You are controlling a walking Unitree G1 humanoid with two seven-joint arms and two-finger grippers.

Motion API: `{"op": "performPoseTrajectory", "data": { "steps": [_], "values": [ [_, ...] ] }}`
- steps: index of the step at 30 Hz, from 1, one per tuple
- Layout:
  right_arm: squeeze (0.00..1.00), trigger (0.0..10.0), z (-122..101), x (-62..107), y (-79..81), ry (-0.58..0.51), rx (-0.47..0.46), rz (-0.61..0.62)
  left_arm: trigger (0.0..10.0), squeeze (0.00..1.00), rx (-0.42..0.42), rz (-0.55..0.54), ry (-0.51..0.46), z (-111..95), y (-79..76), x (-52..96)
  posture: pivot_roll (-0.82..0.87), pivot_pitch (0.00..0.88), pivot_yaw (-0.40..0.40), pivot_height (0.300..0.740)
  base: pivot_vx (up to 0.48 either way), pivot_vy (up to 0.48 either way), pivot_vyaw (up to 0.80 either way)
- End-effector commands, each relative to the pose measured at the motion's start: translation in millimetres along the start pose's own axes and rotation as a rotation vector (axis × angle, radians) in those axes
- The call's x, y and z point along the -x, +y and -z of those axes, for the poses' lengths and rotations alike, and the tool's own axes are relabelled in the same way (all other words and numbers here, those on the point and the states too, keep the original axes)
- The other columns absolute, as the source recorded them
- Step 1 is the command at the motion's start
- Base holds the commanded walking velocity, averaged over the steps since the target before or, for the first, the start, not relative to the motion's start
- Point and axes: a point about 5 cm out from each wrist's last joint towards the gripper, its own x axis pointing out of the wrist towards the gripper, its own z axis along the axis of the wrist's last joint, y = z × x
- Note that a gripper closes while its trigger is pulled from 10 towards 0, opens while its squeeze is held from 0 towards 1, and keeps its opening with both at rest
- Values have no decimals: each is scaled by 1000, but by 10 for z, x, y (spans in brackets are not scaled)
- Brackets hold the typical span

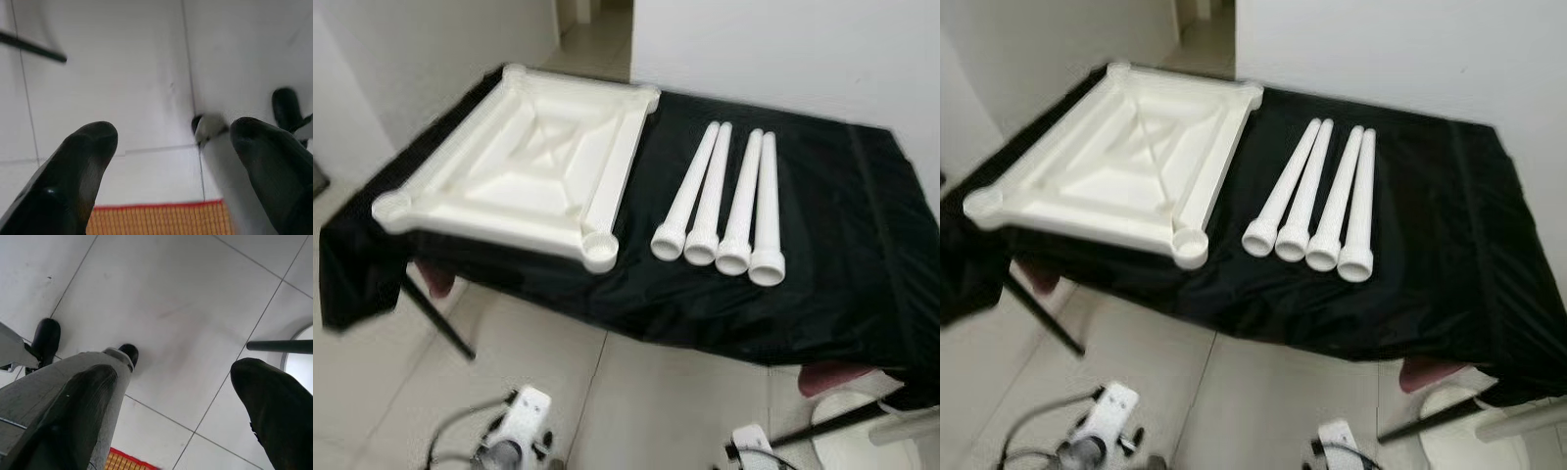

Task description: Building children table

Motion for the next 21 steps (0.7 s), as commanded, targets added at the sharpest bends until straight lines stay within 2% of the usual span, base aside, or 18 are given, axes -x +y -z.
{"op": "performPoseTrajectory", "data": {
  "steps": [1, 2, 5, 7, 8, 9, 12, 13, 14, 15, 16, 18, 21],
  "values": [
    [0, 10000, 178, 44, 109, 74, -8, -33, 10000, 0, 13, -24, 1, 6, 0, 1, 141, 69, 7, 740, 0, 0, 0],
    [0, 10000, 172, 42, 107, 70, -8, -30, 10000, 0, 18, -27, -1, 4, 6, 1, 141, 69, 7, 740, 0, 0, 0],
    [0, 10000, 109, 30, 87, 25, -32, -19, 10000, 0, 129, -18, -45, -36, 21, 3, 144, 66, 7, 740, 0, 0, 0],
    [0, 10000, 94, 28, 85, 14, -37, -19, 10000, 0, 151, -2, -59, -41, 12, 6, 144, 66, 7, 740, 0, 0, 0],
    [231, 10000, 85, 27, 89, 5, -41, -21, 10000, 592, 155, 13, -75, -48, 1, 10, 149, 65, 3, 740, 0, 0, 0],
    [1000, 10000, 71, 27, 100, -10, -45, -29, 10000, 1000, 149, 23, -90, -49, -6, 17, 151, 62, -2, 740, 0, 0, 0],
    [1000, 10000, 57, 26, 114, -26, -48, -39, 10000, 1000, 141, 27, -104, -51, -8, 23, 151, 62, -2, 740, 0, 0, 0],
    [1000, 10000, -3, 18, 159, -73, -53, -74, 10000, 769, 127, 27, -134, -71, 8, 32, 152, 62, -2, 740, 0, 0, 0],
    [1000, 10000, -35, 14, 181, -96, -43, -92, 10000, 0, 124, 32, -157, -98, 18, 34, 152, 62, -2, 740, 0, 0, 0],
    [1000, 10000, -35, 14, 181, -96, -43, -92, 10000, 0, 124, 32, -157, -98, 18, 34, 152, 62, -2, 740, 0, 0, 0],
    [0, 10000, -70, 9, 206, -119, -30, -112, 10000, 0, 117, 36, -191, -140, 35, 39, 150, 57, -1, 740, 0, 0, 0],
    [0, 10000, -102, 6, 225, -140, -13, -127, 10000, 0, 111, 44, -223, -180, 49, 44, 150, 57, -1, 740, 0, 0, 0],
    [0, 10000, -214, 8, 254, -221, 37, -175, 10000, 0, 83, 84, -328, -300, 82, 77, 144, 58, 3, 740, 0, 0, 0]
  ]
}}
